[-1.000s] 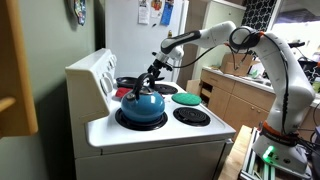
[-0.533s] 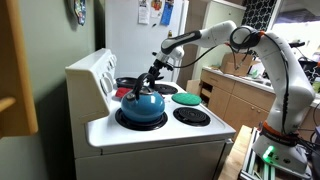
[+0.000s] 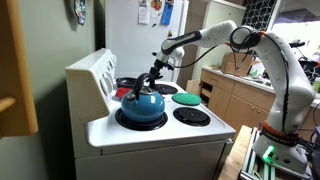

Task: Move the pan to to the front big plate on the stove and then put the green towel on the pan

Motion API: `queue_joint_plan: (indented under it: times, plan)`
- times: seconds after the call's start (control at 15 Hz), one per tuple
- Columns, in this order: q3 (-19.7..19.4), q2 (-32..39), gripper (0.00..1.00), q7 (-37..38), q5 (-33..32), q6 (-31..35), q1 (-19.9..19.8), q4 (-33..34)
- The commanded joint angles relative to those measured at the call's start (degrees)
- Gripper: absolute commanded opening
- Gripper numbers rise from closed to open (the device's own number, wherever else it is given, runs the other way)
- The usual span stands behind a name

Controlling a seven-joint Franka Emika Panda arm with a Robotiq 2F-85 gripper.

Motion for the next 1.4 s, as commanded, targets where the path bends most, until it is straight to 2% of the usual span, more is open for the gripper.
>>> queue_joint_plan:
  times: [0.0, 0.07, 0.2, 0.87, 1.33]
  plan:
    - [-1.1, -2.4, 0.14, 2.1, -2.1, 0.3, 0.5, -3.1]
    - [-1.1, -2.6, 0.08, 2.5, -2.4, 0.2, 0.5, -3.1]
    - [-1.1, -3.3, 0.07, 2.8, -2.6, -0.2, 0.4, -3.8]
    - [-1.8, -6.1, 0.07, 2.0, -2.0, -1.5, -1.9, -7.0]
    - [-2.2, -7.6, 0.07, 1.7, -1.1, -8.1, -3.4, -8.0]
